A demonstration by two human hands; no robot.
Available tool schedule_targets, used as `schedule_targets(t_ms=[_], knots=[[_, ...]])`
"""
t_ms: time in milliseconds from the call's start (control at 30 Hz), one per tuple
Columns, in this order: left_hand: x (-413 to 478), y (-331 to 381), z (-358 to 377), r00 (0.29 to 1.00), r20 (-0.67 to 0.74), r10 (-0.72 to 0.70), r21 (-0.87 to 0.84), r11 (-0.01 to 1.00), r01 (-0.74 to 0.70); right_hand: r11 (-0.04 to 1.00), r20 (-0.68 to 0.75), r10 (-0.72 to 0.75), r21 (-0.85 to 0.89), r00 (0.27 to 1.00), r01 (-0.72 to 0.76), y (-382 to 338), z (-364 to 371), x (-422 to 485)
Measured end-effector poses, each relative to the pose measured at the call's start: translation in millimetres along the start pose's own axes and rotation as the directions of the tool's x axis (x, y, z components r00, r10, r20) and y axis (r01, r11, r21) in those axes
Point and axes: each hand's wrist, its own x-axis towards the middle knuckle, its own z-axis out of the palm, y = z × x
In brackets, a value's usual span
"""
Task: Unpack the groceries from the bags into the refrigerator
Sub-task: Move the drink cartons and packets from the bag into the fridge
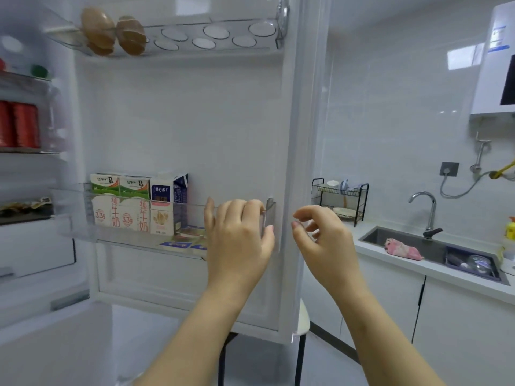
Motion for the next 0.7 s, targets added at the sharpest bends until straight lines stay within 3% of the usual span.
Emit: schedule_targets(t_ms=[267, 433, 533, 700], knots=[[-27.4, -1.5, -45.1, 0.975, -0.205, -0.083, -0.003, 0.996, 0.085, 0.983, 0.063, -0.064, 0.174, 0.996, 0.052, -1.9, -10.2, -14.1], [-45.3, -7.7, -77.6, 0.949, -0.256, -0.183, 0.003, 0.982, 0.19, 0.973, -0.02, -0.107, 0.202, 0.994, 0.109, -6.6, -5.9, -26.1], [-58.5, -5.3, -98.6, 0.926, -0.308, -0.219, 0.088, 0.963, 0.257, 0.94, -0.108, -0.254, 0.204, 0.961, 0.272, -18.7, -1.7, -34.9], [-77.2, -3.7, -125.7, 0.901, -0.409, -0.146, 0.268, 0.924, 0.271, 0.828, -0.156, -0.29, 0.454, 0.944, 0.329, -46.4, 11.3, -45.0]])
